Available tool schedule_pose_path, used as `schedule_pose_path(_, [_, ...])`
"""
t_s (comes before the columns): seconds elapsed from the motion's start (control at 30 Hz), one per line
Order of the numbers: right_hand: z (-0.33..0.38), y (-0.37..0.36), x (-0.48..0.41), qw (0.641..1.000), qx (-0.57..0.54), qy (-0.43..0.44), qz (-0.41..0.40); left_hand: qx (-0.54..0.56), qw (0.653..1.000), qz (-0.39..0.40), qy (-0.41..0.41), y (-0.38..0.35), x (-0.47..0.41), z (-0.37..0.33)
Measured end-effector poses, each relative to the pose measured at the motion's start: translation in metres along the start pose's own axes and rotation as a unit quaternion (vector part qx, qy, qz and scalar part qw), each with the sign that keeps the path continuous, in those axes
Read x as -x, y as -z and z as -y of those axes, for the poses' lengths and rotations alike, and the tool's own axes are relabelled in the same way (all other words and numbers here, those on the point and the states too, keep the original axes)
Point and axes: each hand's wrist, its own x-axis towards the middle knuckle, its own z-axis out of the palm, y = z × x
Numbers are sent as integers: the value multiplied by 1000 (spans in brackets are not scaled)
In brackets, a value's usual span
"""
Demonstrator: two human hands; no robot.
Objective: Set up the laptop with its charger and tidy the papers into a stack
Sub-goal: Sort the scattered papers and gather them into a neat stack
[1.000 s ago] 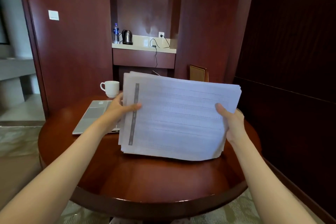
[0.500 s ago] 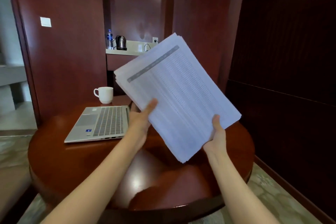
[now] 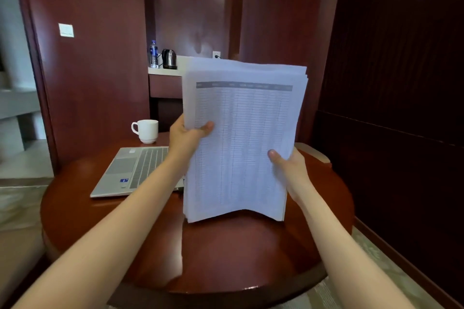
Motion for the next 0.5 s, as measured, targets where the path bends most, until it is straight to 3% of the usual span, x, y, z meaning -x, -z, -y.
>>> schedule_pose_path(0.2, [24,1,-15,999,19,25,19,-28,998,55,-28,6,-21,-21])
schedule_pose_path(0.5, [45,-11,-33,995,-82,-25,50,-9,994,112,-13,14,-24,-17])
